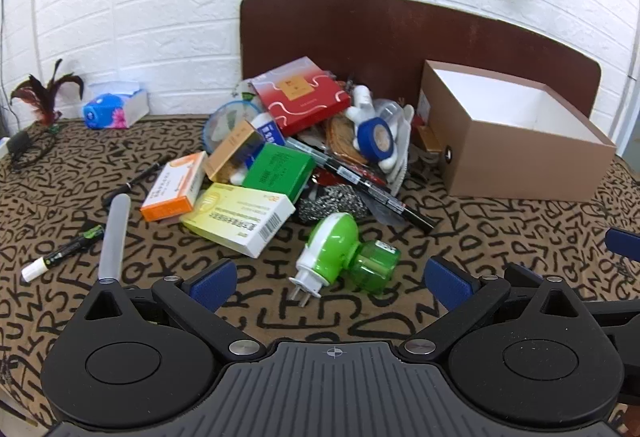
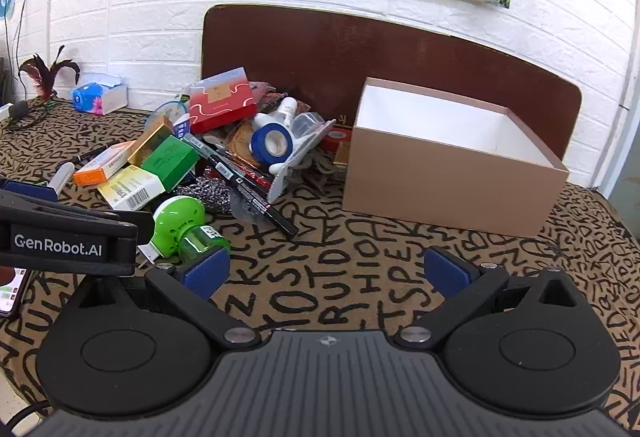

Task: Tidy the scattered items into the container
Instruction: 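Move the left tool toward the green plug-in device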

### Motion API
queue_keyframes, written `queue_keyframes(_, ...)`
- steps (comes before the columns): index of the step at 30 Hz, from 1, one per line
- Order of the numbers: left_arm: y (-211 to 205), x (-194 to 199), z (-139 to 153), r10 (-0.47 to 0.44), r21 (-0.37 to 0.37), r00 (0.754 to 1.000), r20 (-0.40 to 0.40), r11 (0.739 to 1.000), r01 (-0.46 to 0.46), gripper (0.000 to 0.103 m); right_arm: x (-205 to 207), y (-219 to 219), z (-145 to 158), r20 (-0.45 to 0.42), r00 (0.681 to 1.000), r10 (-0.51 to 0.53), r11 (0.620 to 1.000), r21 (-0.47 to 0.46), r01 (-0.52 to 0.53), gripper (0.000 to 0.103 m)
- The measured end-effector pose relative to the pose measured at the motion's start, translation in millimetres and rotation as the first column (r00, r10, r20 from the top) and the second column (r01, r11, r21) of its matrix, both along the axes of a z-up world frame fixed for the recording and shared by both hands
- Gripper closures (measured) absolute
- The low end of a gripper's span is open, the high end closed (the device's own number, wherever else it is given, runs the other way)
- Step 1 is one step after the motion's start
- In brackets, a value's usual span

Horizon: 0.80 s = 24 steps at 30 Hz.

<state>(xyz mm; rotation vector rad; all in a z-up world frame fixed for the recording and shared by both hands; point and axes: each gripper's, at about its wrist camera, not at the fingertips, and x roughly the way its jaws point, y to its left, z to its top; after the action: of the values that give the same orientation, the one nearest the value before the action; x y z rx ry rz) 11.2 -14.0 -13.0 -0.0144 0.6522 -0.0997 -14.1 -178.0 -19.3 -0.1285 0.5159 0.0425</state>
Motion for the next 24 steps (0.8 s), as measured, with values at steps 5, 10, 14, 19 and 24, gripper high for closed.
queue_keyframes(5,-5.0,0.9,1.0,-0.034,-0.004,0.999,-0.021,0.999,0.034,0.000,-1.8,-2.9,-0.8,-0.005,1.000,-0.018,1.000,-0.004,0.018,0.000)
queue_keyframes(10,-8.6,3.9,-0.8,-0.047,-0.005,0.998,-0.041,0.999,0.047,0.000,-1.9,-4.4,-2.5,-0.017,0.999,-0.030,1.000,-0.006,0.030,0.000)
queue_keyframes(14,-8.9,6.6,-2.4,-0.043,-0.008,0.997,-0.060,0.999,0.042,0.000,-1.6,-3.8,-3.1,-0.018,0.999,-0.027,1.000,-0.007,0.026,0.000)
queue_keyframes(19,-8.5,9.0,-3.8,-0.043,-0.018,0.996,-0.075,0.999,0.042,0.000,0.4,-5.2,-4.6,-0.023,0.999,-0.022,1.000,0.002,0.022,0.000)
queue_keyframes(24,-9.0,12.8,-5.3,-0.048,-0.018,0.996,-0.081,0.999,0.047,0.000,3.5,-5.2,-6.0,-0.027,1.000,-0.015,1.000,0.001,0.015,0.000)
